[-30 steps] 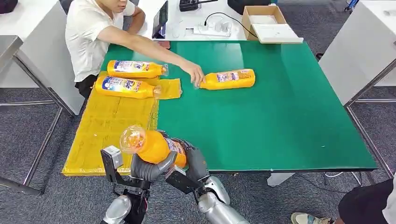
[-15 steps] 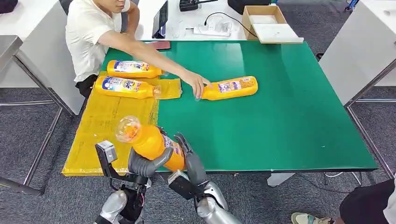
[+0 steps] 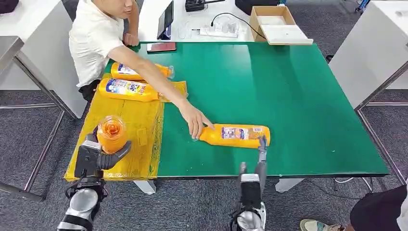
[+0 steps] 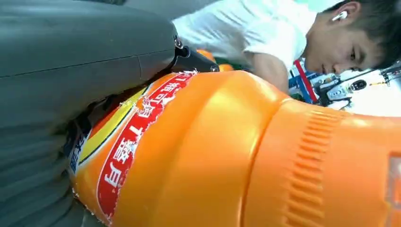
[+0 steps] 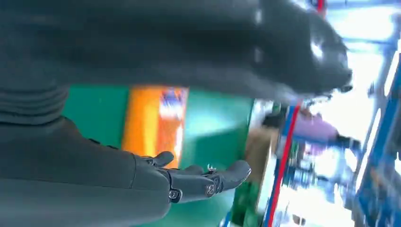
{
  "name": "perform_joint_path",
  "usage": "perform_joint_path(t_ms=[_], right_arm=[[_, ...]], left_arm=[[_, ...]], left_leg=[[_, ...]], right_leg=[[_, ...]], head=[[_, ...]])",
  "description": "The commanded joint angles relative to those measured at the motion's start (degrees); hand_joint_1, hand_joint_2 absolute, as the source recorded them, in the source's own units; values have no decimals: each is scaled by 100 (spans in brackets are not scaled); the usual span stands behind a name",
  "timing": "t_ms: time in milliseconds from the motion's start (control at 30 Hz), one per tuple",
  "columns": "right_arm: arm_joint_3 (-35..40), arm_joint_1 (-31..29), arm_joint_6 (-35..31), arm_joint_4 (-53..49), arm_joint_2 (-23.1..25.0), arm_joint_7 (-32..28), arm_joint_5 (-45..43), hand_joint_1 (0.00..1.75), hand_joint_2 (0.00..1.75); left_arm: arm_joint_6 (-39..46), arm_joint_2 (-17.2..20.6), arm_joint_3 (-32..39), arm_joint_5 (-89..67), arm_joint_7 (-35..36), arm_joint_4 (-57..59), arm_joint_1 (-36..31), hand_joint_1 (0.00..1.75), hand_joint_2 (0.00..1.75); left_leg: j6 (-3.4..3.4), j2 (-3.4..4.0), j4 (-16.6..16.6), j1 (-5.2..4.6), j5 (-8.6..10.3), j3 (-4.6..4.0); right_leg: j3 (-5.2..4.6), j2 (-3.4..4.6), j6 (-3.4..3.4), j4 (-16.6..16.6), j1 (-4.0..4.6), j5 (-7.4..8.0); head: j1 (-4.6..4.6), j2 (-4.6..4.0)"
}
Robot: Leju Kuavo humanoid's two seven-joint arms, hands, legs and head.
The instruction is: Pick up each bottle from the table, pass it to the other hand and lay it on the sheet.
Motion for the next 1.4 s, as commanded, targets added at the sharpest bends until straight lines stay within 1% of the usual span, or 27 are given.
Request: perform_joint_path(t_ms=[33, 100, 133, 167, 467, 567, 600, 633, 767, 833, 967, 1000, 1033, 1100, 1133, 1200, 1233, 1267, 1300, 1333, 1400], right_arm=[[-856, 152, 125, -318, 200, -182, -138, 0, 0], [-858, 146, 128, -305, 210, -182, -123, 0, 0], [-759, 76, 221, -143, 224, -182, -105, 0, 0], [-718, 30, 248, -69, 237, -182, -88, 0, 0], [-718, 30, 248, -69, 237, -182, -88, 0, 0], [-641, -41, 297, 34, 247, -182, -75, 0, 0], [-495, -169, 329, 209, 273, -182, -47, 0, 0], [-215, -286, 382, 470, 282, -182, -59, 0, 0], [-186, -269, 406, 489, 254, -182, -74, 0, 0], [-116, -338, 447, 686, 268, -182, -71, 0, 0], [-85, -355, 409, 772, 293, -182, -84, 0, 0], [-78, -358, 387, 778, 286, -182, -99, 0, 0], [-77, -364, 391, 799, 275, -182, -129, 0, 0], [-76, -369, 416, 827, 245, -182, -157, 0, 0], [-75, -373, 457, 855, 235, -182, -155, 0, 0], [-76, -375, 520, 877, 229, -182, -143, 0, 0], [-73, -376, 534, 881, 224, -182, -136, 0, 0], [-73, -392, 569, 895, 227, -182, -134, 0, 0], [-63, -397, 577, 893, 229, -182, -130, 0, 0], [-59, -390, 563, 898, 219, -182, -139, 0, 0], [-83, -393, 555, 892, 214, -182, -145, 0, 0]], left_arm=[[896, 305, -76, -1802, 326, 1838, -1104, 175, 175], [951, 329, -147, -2024, 366, 1946, -1159, 175, 175], [1272, 343, -423, -3230, 724, 2704, -1500, 175, 175], [1228, 314, -550, -3600, 848, 3033, -1653, 175, 175], [1228, 314, -550, -3600, 848, 3033, -1653, 175, 175], [1212, 215, -626, -3939, 968, 3465, -1839, 175, 175], [1108, 36, -824, -4420, 1109, 4265, -2175, 175, 175], [899, -206, -1173, -5171, 1626, 5478, -2667, 175, 175], [853, -171, -1179, -5237, 1663, 5564, -2710, 175, 175], [719, -147, -1288, -5503, 1965, 5764, -2785, 175, 175], [499, -183, -1234, -5486, 1997, 5939, -2807, 175, 175], [428, -221, -1153, -5392, 1893, 5956, -2794, 103, 175], [257, -275, -1024, -5228, 1742, 5955, -2782, 0, 175], [-367, -387, -624, -4586, 1085, 5774, -2698, 0, 175], [-701, -438, -422, -4167, 629, 5583, -2613, 0, 175], [-1267, -450, -341, -3665, 28, 5177, -2447, 0, 175], [-1545, -438, -355, -3435, -156, 4947, -2363, 0, 175], [-1852, -386, -465, -3251, -337, 4625, -2251, 0, 175], [-1904, -348, -560, -3211, -326, 4467, -2212, 0, 175], [-1917, -230, -843, -3289, -372, 4207, -2136, 0, 175], [-1876, -74, -1280, -3461, -388, 4023, -2157, 0, 175]], left_leg=[[-9, -13, -7, 2, 1, 16], [-10, -19, -11, 3, 2, 21], [-16, -16, -10, 7, -3, 33], [-10, -11, -8, 4, 0, 23], [-10, -11, -8, 4, 0, 23], [-13, -12, -10, 6, -2, 31], [-9, -14, -10, 4, 3, 21], [-9, -15, -8, 4, 3, 21], [-12, -22, -12, 8, 8, 33], [-13, 2, -10, 6, 0, 35], [-18, 14, -7, 12, 6, 39], [-19, 13, -10, 12, 6, 45], [-14, 5, -12, 8, 11, 50], [-14, 6, -10, 8, 10, 62], [-15, 5, -11, 10, 11, 68], [-15, 10, -16, 7, 13, 74], [-11, 3, -12, 4, 11, 80], [-14, 9, -18, 5, 12, 86], [-15, 9, -20, 5, 12, 88], [-13, 4, -9, 7, 9, 83], [-9, -30, -13, 3, 14, 92]], right_leg=[[19, -20, -10, -2, 3, -6], [24, -27, -10, -5, 5, -7], [35, -29, -16, -4, 10, -12], [22, -20, -10, -2, 6, -8], [22, -20, -10, -2, 6, -8], [31, -24, -14, -3, 8, -11], [21, -24, -9, -3, 5, -6], [21, -24, -9, -2, 5, -6], [37, -32, -8, -8, 7, -5], [36, -9, -9, -6, 6, -6], [39, 5, -12, -7, 12, 4], [46, 2, -13, -9, 12, 3], [52, -1, -10, -8, 7, 4], [64, 1, -9, -6, 7, 4], [70, -1, -10, -9, 9, 5], [76, 4, -11, -12, 6, 8], [83, 1, -6, -7, 2, 3], [88, 2, -10, -14, 4, 5], [89, 1, -12, -15, 4, 5], [86, -1, -9, -8, 7, 2], [103, -28, -9, -8, 2, -3]], head=[[0, 2], [0, 0], [0, 2], [-2, 2], [-2, 2], [-2, 2], [-2, 2], [-4, 0], [-2, 2], [0, 2], [-2, 2], [-2, 2], [-2, 2], [-2, 2], [0, 2], [-2, 2], [-2, 2], [-5, 2], [-4, 2], [-2, 2], [-2, 2]])
